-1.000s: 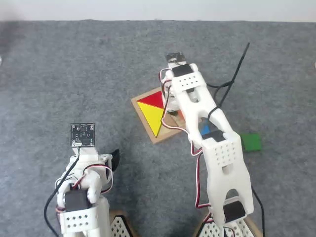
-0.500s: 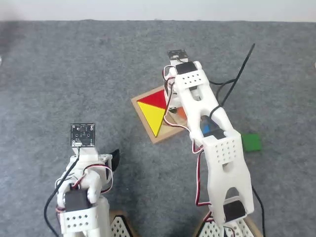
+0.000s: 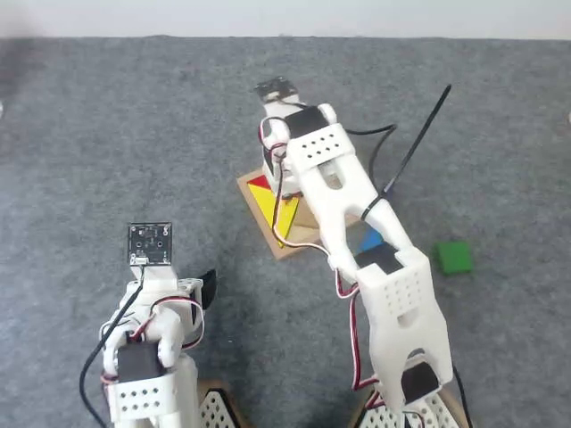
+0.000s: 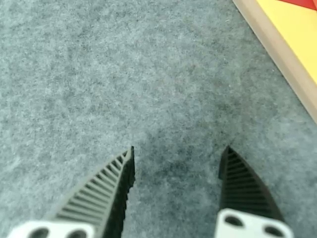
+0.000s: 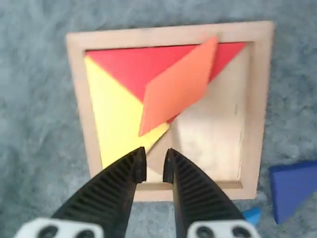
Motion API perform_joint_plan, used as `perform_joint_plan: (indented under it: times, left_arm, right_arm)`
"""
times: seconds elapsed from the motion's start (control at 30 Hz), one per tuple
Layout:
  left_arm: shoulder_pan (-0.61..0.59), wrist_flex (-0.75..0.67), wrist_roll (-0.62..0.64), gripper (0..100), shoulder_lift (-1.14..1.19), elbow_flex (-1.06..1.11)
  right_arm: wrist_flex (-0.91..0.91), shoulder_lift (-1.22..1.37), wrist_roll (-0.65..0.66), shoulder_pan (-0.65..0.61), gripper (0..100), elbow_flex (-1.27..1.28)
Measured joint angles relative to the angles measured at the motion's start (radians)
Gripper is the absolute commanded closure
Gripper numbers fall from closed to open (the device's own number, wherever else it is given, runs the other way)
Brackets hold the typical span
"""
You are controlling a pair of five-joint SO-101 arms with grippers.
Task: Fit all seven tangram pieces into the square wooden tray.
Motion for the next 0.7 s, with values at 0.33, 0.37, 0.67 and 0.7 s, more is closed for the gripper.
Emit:
perform_joint_plan:
  times: [0.33, 0.37, 0.67, 0.7]
  left_arm:
    - [0.0, 0.0, 0.0, 73, 0.0, 0.0]
    - [0.0, 0.0, 0.0, 73, 0.0, 0.0]
    - [0.0, 0.0, 0.0, 73, 0.0, 0.0]
    - [0.0, 0.0, 0.0, 73, 0.0, 0.0]
  right_arm:
    - [-0.095, 0.0, -0.003, 0.012, 93.4, 0.0]
    - [-0.12, 0.0, -0.008, 0.026, 93.4, 0.0]
    - [-0.233, 0.087, -0.017, 0.133, 93.4, 0.0]
    - [-0.238, 0.094, -0.017, 0.13, 93.4, 0.0]
